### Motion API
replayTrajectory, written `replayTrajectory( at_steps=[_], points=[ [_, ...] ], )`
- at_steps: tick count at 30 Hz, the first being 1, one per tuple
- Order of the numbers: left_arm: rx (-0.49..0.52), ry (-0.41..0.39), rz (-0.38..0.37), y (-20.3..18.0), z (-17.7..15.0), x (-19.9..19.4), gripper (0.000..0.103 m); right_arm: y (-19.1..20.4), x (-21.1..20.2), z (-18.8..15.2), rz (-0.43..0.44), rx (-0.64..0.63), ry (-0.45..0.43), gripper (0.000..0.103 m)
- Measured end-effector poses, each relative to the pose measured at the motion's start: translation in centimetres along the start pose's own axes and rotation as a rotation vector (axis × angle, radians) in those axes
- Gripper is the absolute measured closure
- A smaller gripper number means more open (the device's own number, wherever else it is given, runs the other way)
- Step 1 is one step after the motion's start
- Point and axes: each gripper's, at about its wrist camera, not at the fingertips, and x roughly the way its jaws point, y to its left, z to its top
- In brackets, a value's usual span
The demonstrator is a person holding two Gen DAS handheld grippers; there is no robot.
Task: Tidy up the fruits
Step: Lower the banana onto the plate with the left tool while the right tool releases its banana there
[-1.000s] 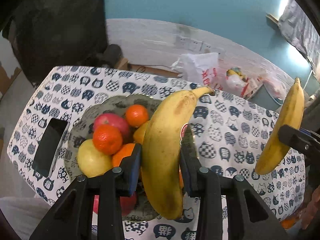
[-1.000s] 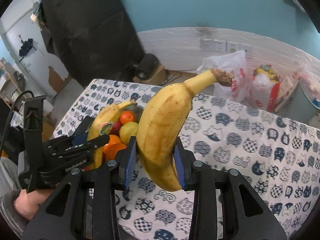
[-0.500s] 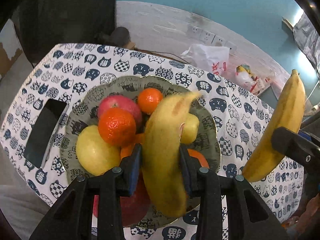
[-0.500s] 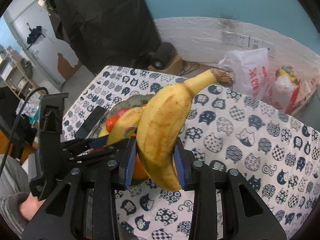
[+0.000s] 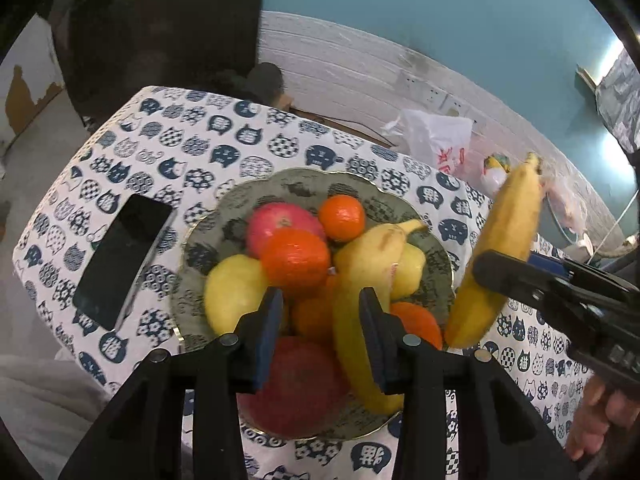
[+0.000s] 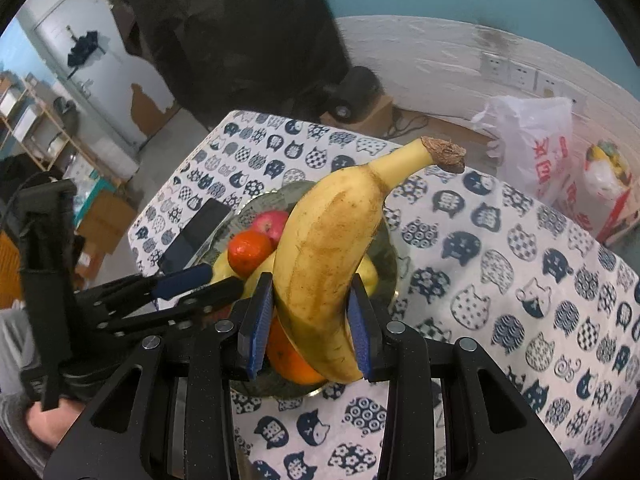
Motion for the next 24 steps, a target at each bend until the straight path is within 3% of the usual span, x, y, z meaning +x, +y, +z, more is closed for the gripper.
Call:
replayTrajectory(
  at_steps=[9,16,20,24],
  points=[
    [-0.048,-0.012,0.012,2.6,0.0,-1.0,0.061,1.4,3.5,1.7,0.0,-0.099,0.077,0.067],
    [-0.053,-0.009,0.02,3.4,-0.2,-1.1,0.061,1.1,5.0,1.9,-0.001,-0.084,0.111,0.063],
    [-0.059,-0.002,0.011,3.3,-0.3,-1.2,0.058,0.3,4.9,2.0,-0.01,-0.053,0.098,0.048],
    [-0.048,-0.003,0.005,2.8,-0.3,-1.4,0.056,-0.4,4.5,1.8,-0.011,-0.029,0.095,0.047]
  ],
)
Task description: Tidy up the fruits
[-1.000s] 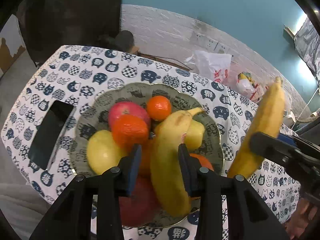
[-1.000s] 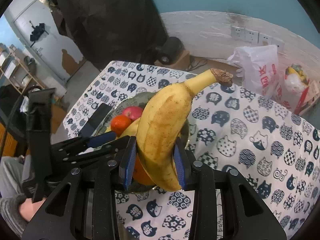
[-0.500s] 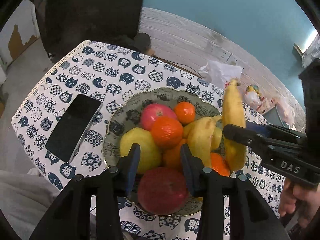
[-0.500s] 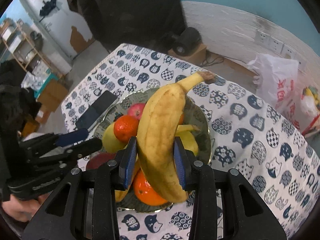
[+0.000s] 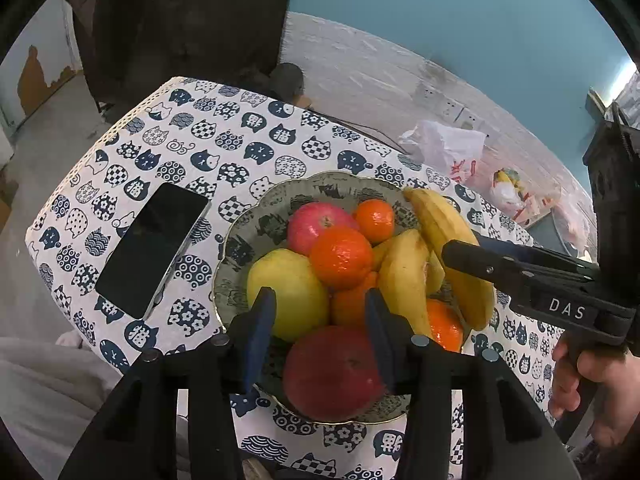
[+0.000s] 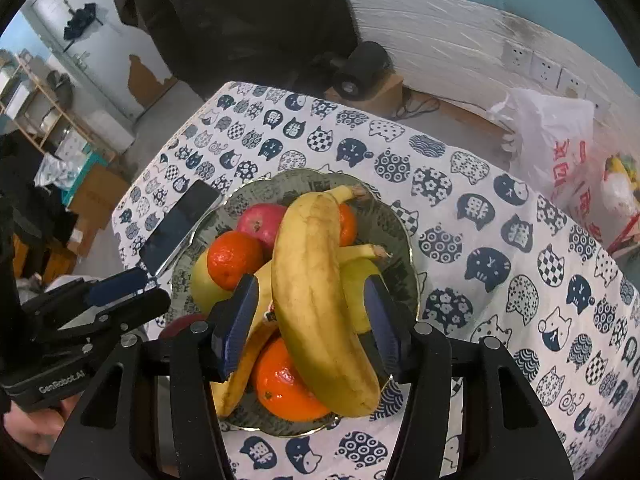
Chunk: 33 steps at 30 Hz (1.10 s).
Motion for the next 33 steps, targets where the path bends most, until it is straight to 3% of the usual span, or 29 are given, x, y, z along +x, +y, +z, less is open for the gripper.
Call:
replayTrajectory(
  at_steps=[6,14,21,23,25,28,33],
  points=[
    [0.012,-0.001,0.001,-0.6,0.0,-0.2,0.054,-0.4,-1.1,-0.2,0.0,0.015,-0.025,0.04],
    [0.026,-0.009,-0.01,-1.3,0.1,-0.7,0.051,-1.4,-0.8,-0.7,0.002,0.039,-0.009,0.04],
    [0.048,-0.015,0.012,-1.8,0.1,-1.4,0.051,-1.8,-2.6,-1.1,-0.001,0.077,-0.054,0.04],
    [0.073,-0.022,0.029,-2.1,0.0,-1.9,0.047,-1.7,-3.4,-1.2,-0.004,0.085,-0.065,0.04],
    [0.1,-0.031,0.05,-2.6,0.0,-2.6,0.036,-1.5,-4.4,-1.5,-0.015,0.088,-0.076,0.04],
    [0.122,-0.048,0.054,-3.2,0.2,-3.9,0.03,-1.3,-6.0,-2.0,-0.048,0.093,-0.095,0.04],
    [0.157,-0.077,0.067,-4.5,1.0,-6.2,0.023,-0.7,-9.1,-2.8,-0.108,0.087,-0.131,0.028]
  ],
)
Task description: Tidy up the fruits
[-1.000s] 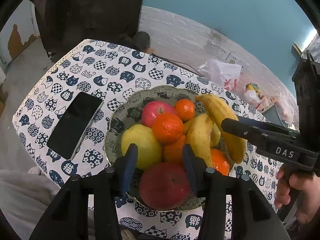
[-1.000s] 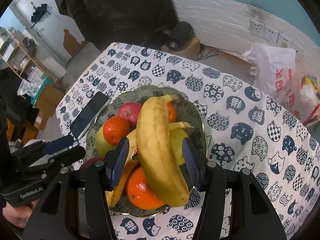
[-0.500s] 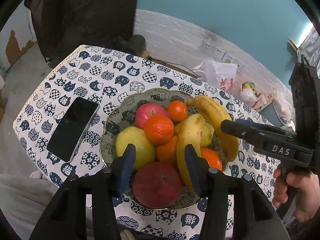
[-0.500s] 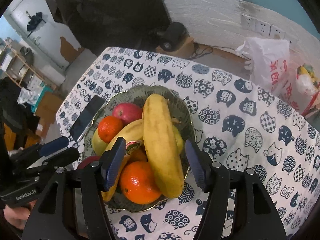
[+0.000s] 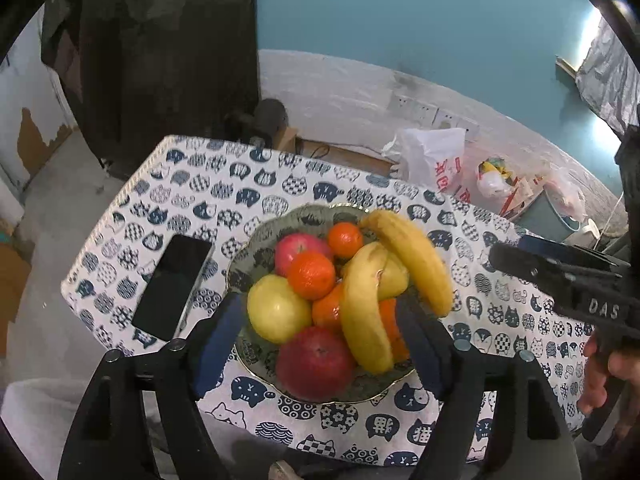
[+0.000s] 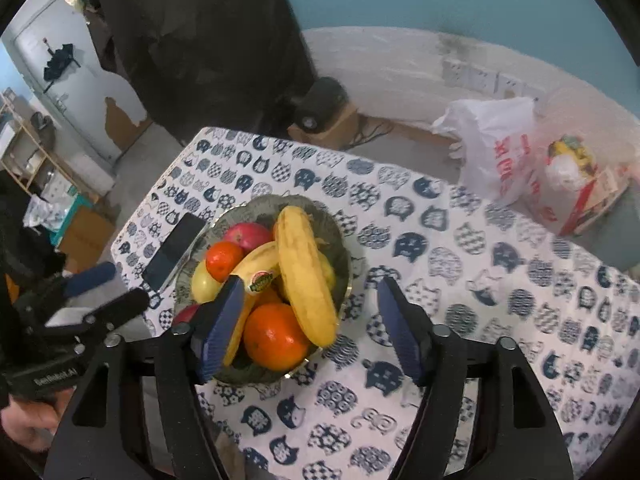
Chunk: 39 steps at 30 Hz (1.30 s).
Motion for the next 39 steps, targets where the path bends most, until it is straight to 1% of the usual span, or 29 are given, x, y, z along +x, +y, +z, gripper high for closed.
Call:
replayTrajectory(
  at_steps=[2,4,9,12,17,22,30,39],
  points=[
    [0.017,-0.013,0.004,-0.4,0.3,-1.0,0.02,0.1,-1.2,-0.2,-0.018,-0.008,-0.02,0.027],
    [0.032,-0.024,0.012,-0.8,0.4,-1.8,0.016,0.2,-2.3,-0.3,-0.028,-0.009,-0.033,0.027],
    [0.069,-0.054,0.04,-1.4,0.5,-3.8,0.015,0.3,-4.8,-0.8,-0.074,-0.021,-0.058,0.026],
    [0.082,-0.065,0.068,-1.4,0.4,-4.6,0.012,0.4,-5.8,-1.2,-0.109,-0.033,-0.062,0.026],
    [0.079,-0.079,0.083,-0.9,0.2,-5.8,0.01,0.3,-7.1,-1.8,-0.149,-0.058,-0.065,0.026],
    [0.058,-0.087,0.08,-1.1,0.5,-6.1,0.005,0.1,-8.0,-2.4,-0.168,-0.063,-0.073,0.026],
    [0.091,-0.09,0.072,-2.6,0.3,-6.5,0.005,0.3,-8.8,-2.9,-0.202,-0.082,-0.093,0.026],
    [0.097,-0.092,0.074,-3.1,0.2,-6.8,0.005,-0.1,-8.6,-3.3,-0.202,-0.076,-0.081,0.026]
  ],
)
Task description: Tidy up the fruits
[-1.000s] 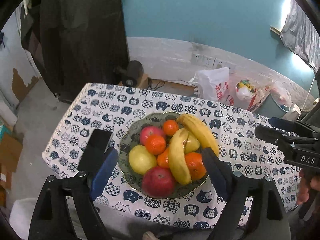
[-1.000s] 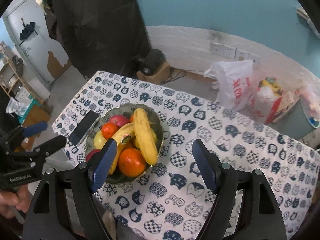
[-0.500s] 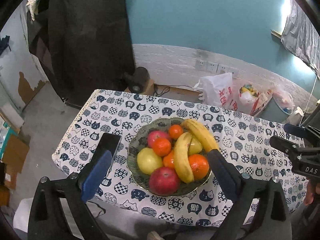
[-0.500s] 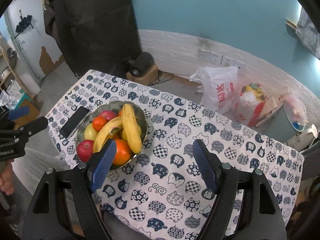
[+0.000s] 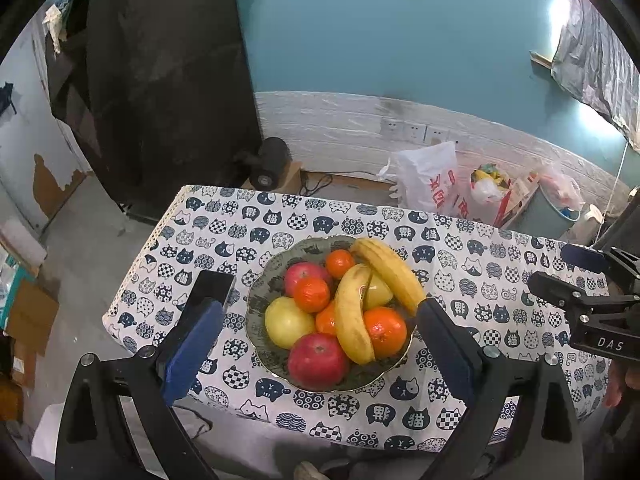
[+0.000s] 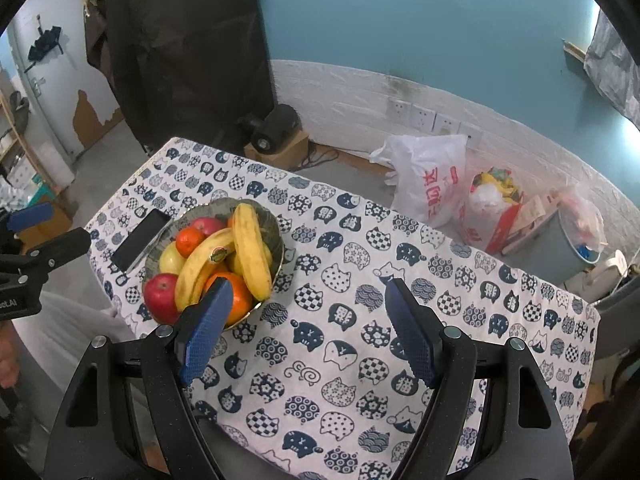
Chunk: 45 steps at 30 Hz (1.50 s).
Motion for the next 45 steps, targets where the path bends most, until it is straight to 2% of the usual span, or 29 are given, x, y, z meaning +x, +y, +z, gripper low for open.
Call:
replayTrajectory(
  at_steps=[45],
  points=[
    [0.023,0.018,0.031,-0.71,-0.19,-0.23,0.005,-0.57,0.11,-0.22,-0.01,0.007,0.006,0.026]
  ],
)
